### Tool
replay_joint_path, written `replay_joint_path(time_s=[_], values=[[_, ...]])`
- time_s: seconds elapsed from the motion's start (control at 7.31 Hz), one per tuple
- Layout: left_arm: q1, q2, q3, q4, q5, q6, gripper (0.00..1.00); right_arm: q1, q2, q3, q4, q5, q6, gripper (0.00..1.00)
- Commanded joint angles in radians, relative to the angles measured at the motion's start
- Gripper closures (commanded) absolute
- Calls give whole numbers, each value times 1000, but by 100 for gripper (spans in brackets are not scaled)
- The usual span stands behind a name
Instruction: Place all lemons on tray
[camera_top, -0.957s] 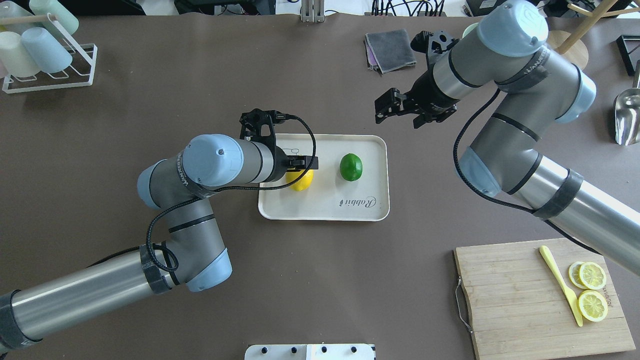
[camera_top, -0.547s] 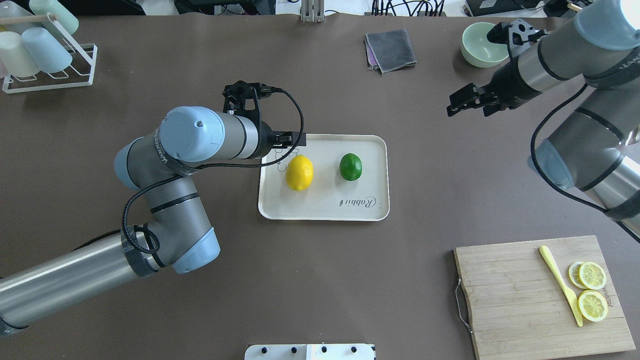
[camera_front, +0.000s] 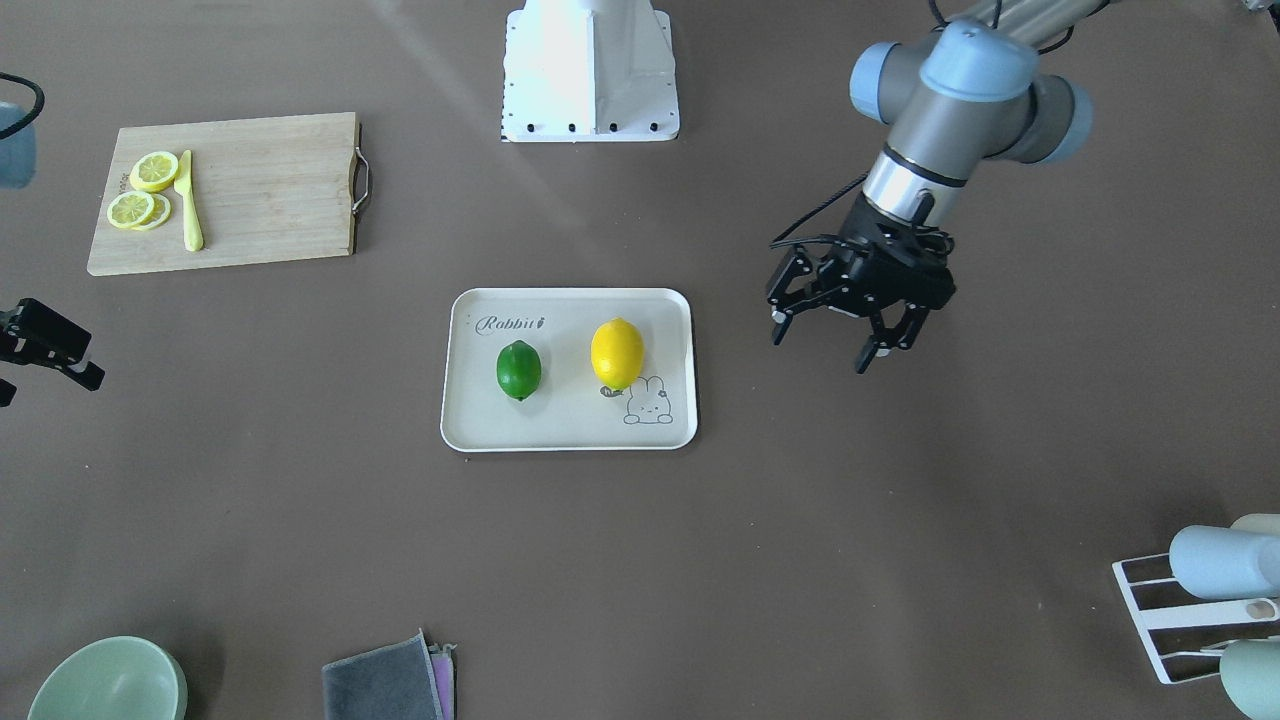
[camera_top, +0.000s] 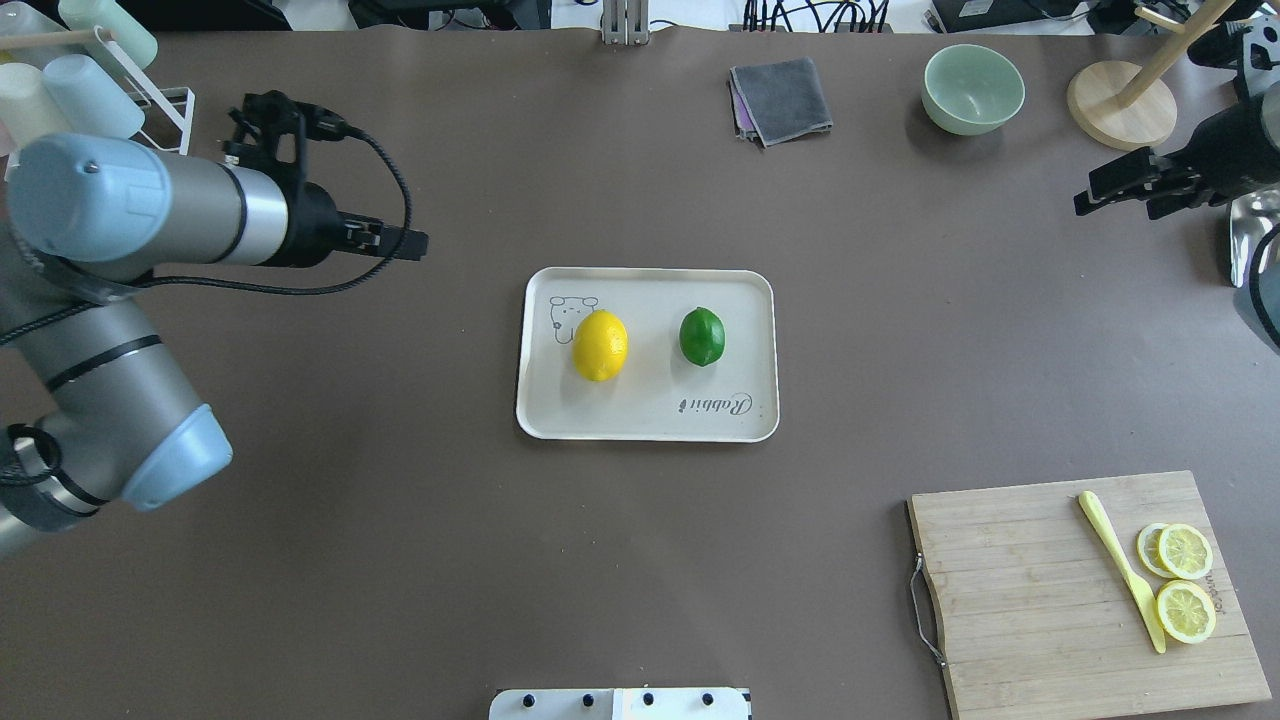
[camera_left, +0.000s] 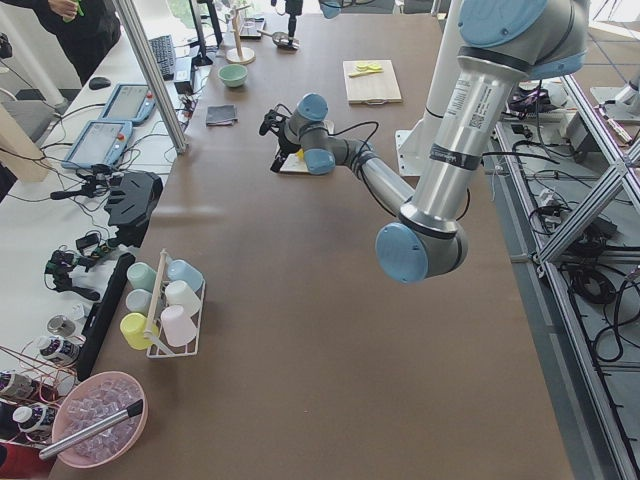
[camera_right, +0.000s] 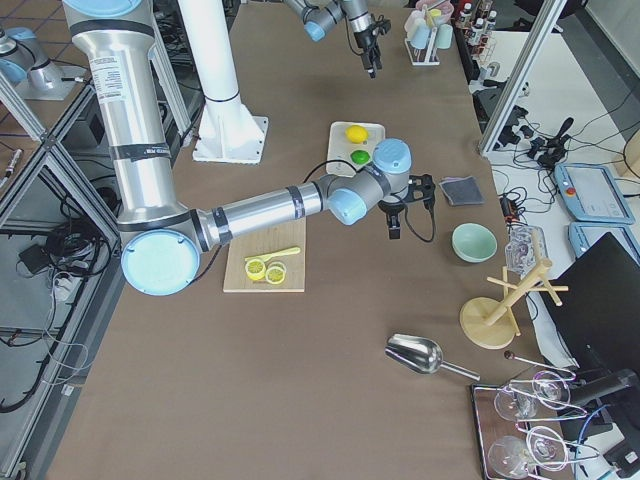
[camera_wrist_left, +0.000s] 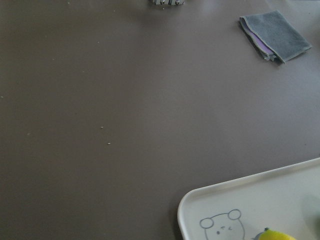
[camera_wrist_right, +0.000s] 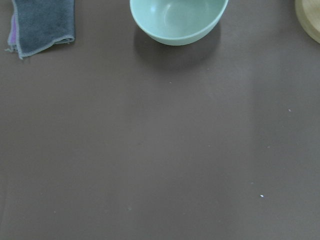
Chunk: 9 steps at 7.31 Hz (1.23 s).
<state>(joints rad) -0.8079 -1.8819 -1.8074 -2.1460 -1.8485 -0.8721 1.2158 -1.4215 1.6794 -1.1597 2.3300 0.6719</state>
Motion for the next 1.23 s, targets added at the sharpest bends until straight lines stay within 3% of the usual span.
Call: replay_joint_path(time_s=[0.0, 0.27, 0.41, 0.55, 0.68, 0.82, 1.09], values=[[-184, 140, -11, -9, -92, 36, 2, 121, -66, -82, -6, 20, -273, 0], [-387, 290, 22, 41, -270, 327, 2, 221, -105, -179, -17, 66, -490, 0], [-474, 356, 48, 75, -287, 476, 2, 250, -115, -188, -61, 66, -571, 0], [-601, 363, 77, 160, -322, 633, 2, 301, -115, -187, -157, 59, -686, 0], [-710, 345, 77, 325, -398, 783, 2, 351, -112, -185, -260, 57, -807, 0], [-778, 336, 79, 428, -405, 882, 2, 397, -109, -175, -344, 57, -868, 0], [-817, 355, 77, 480, -410, 891, 2, 438, -112, -168, -444, 63, -922, 0]])
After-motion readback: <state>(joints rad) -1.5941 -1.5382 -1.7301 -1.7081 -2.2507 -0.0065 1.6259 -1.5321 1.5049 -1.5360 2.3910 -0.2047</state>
